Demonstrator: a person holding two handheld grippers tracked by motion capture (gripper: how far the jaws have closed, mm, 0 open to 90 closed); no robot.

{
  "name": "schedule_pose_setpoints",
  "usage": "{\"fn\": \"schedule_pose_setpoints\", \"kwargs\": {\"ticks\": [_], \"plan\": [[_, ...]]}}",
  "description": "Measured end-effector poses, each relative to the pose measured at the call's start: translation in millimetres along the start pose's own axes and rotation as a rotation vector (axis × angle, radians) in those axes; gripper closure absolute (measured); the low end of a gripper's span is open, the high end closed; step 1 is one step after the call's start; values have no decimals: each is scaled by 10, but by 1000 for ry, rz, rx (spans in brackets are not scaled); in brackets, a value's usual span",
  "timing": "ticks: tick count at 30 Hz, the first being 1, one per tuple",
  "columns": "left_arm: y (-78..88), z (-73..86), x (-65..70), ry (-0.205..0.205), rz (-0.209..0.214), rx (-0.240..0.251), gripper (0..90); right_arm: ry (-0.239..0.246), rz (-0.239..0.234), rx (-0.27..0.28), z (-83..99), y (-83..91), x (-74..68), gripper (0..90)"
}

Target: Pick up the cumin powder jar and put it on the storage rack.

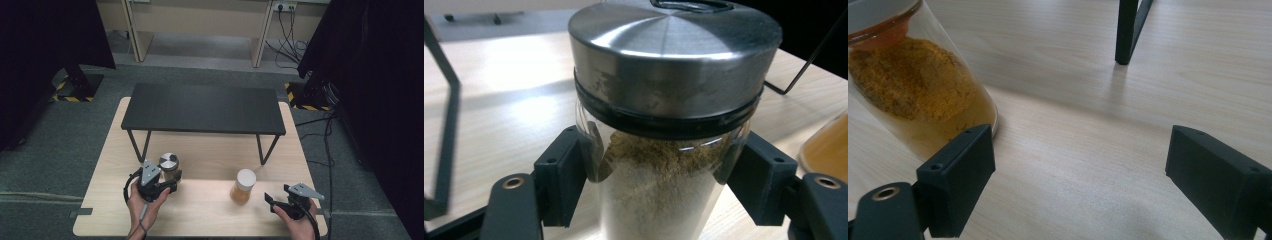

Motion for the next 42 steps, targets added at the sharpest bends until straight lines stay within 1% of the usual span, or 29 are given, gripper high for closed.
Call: {"fn": "schedule_pose_setpoints", "kwargs": {"ticks": [4,7,8,9,11,13,14,20,22,24,25,27,28,31,33,34,35,38,40,41,42], "plan": [[165,-104,23,-4,3,38,299,3,-4,2,-2,4,-18,125],[267,-179,44,-14,3,61,299,6,-7,3,-7,8,-34,125],[292,-195,51,-17,0,74,299,7,-7,3,-9,10,-39,124],[292,-195,51,-17,0,74,299,8,-8,4,-10,8,-43,124],[352,-234,62,-9,-5,86,299,9,-11,1,-12,1,-51,125],[381,-248,64,-17,-10,96,299,10,-14,-2,-10,-8,-54,125],[394,-258,62,-11,-12,98,299,9,-16,-5,-8,-12,-52,125],[440,-312,24,-6,-27,102,299,9,-19,0,-10,-5,-53,125],[456,-343,1,6,-31,100,299,6,-19,2,-16,10,-58,125],[465,-363,-3,6,-35,97,299,6,-21,5,-19,16,-59,124],[477,-403,-14,-3,-33,90,299,8,-19,9,-26,28,-57,125],[495,-461,-27,-11,-32,95,299,6,-17,13,-30,39,-55,124],[495,-461,-27,-11,-32,95,299,6,-17,13,-30,39,-55,124],[520,-576,-81,-18,-20,111,299,5,-18,19,-37,61,-53,124],[522,-647,-110,-29,-27,115,299,5,-19,21,-40,66,-52,125],[522,-647,-110,-29,-27,115,299,5,-19,21,-40,66,-52,125],[521,-715,-140,-32,-31,123,299,5,-19,23,-41,69,-50,124],[523,-818,-195,-39,-36,130,299,3,-20,25,-41,77,-46,125],[522,-847,-213,-42,-40,138,300,5,-20,29,-44,85,-41,124],[519,-911,-260,-42,-41,146,299,5,-20,30,-45,90,-38,124],[519,-911,-260,-42,-41,146,299,4,-19,31,-46,95,-36,125]]}}
Point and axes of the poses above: each handheld gripper's, and its own axes: y roughly backward along the jaws, z roughly out of its underside, x roughly to its right, the point moved 9 cm from there along -y, roughly forward along the jaws, and after that the axes turned 15 degrees about -y, right-handed, at the moved point
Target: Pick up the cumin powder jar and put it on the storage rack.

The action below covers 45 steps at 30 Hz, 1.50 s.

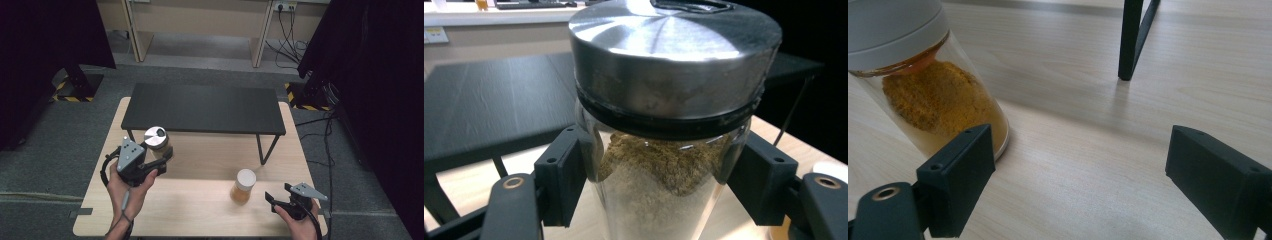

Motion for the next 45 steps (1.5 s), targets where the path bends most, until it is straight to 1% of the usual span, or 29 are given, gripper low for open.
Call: {"fn": "schedule_pose_setpoints", "kwargs": {"ticks": [3,8,10,16,17,19,20,21,22,23,26,27,28,30,31,32,34,37,42,44,45], "plan": [[-29,-86,-67,-11,-18,12,299,-3,0,3,-3,7,4,125],[-90,-193,-141,-28,-25,19,299,-8,6,8,-11,19,31,124],[-124,-228,-164,-39,-26,11,299,-12,5,7,-10,18,38,125],[-240,-334,-266,-53,-31,-27,299,-15,6,4,-3,12,50,125],[-240,-334,-266,-53,-31,-27,299,-15,7,4,-3,13,50,124],[-300,-406,-331,-72,-53,-57,299,-17,7,4,-3,16,53,125],[-321,-430,-360,-75,-57,-63,299,-17,8,4,-4,19,51,125],[-321,-430,-360,-75,-57,-63,300,-16,7,5,-5,21,51,125],[-356,-481,-419,-75,-61,-77,299,-16,7,7,-5,22,52,125],[-394,-521,-465,-84,-76,-82,299,-15,8,8,-6,24,51,125],[-422,-543,-496,-86,-82,-89,299,-16,7,9,-5,22,49,125],[-449,-554,-525,-88,-85,-95,299,-15,8,8,-4,22,48,125],[-498,-569,-573,-80,-89,-107,299,-13,7,7,-5,20,45,124],[-526,-574,-598,-79,-93,-113,299,-15,5,9,-5,23,37,125],[-580,-583,-643,-81,-106,-131,299,-14,5,12,-5,26,36,125],[-580,-583,-643,-81,-106,-131,299,-12,6,15,-6,30,36,125],[-661,-591,-699,-86,-126,-151,299,-13,5,17,-10,39,36,125],[-743,-595,-752,-86,-142,-166,299,-15,7,22,-13,51,39,125],[-829,-581,-814,-79,-155,-179,299,-13,3,21,-11,54,33,125],[-871,-566,-831,-88,-170,-185,299,-13,3,21,-10,54,33,125],[-899,-549,-850,-85,-176,-190,299,-12,3,21,-10,53,32,125]]}}
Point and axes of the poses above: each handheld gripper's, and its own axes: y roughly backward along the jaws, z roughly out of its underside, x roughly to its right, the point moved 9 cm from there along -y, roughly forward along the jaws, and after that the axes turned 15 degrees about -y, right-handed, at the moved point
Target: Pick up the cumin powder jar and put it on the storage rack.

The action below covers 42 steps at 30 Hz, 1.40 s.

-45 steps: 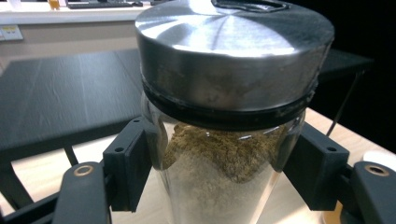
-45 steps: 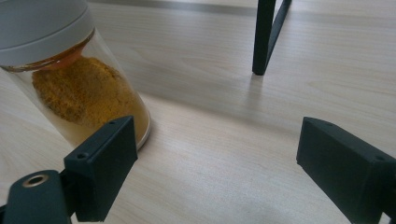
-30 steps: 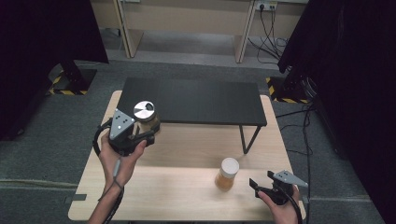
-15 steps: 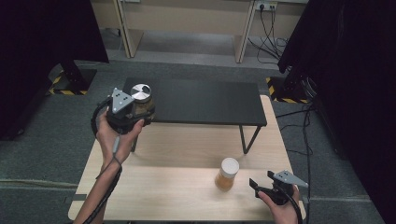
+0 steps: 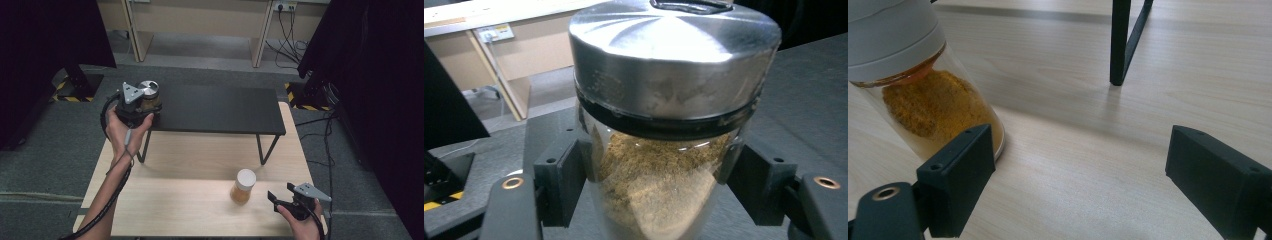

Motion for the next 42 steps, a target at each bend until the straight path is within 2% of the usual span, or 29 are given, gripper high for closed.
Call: {"fn": "schedule_pose_setpoints", "kwargs": {"ticks": [7,12,17,22,23,24,25,31,37,42], "plan": [[-53,11,-18,9,-2,9,299,-3,-2,0,1,3,1,125],[-102,12,-24,5,-4,-18,299,-6,-2,1,4,11,6,125],[-128,38,-37,19,0,-13,299,-5,-3,1,4,17,8,125],[-135,85,-26,23,-4,14,298,-10,0,-2,17,21,19,125],[-140,135,-28,34,-6,40,298,-10,1,-2,17,21,21,125],[-140,135,-28,34,-6,40,298,-10,1,-2,17,21,21,125],[-150,183,-35,50,-4,65,298,-10,1,-2,17,20,22,125],[-167,321,-37,84,-7,134,297,-9,1,-4,25,10,24,125],[-186,387,-7,74,-26,160,288,-11,4,-8,32,-8,27,125],[-198,407,-11,76,-25,172,287,-13,4,-12,38,-15,34,125]]}}
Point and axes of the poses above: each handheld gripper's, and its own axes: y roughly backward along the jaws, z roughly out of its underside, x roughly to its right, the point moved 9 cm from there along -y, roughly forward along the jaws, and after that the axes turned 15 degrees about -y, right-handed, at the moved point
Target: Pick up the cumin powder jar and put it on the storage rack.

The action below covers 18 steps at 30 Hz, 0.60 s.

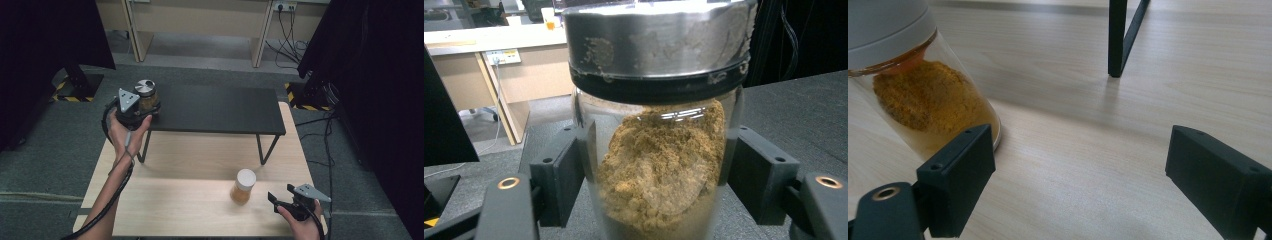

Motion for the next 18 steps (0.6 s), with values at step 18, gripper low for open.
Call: {"fn": "schedule_pose_setpoints", "kwargs": {"ticks": [18], "plan": [[2,57,-3,16,2,31,294,1,4,-5,8,0,16,125]]}}
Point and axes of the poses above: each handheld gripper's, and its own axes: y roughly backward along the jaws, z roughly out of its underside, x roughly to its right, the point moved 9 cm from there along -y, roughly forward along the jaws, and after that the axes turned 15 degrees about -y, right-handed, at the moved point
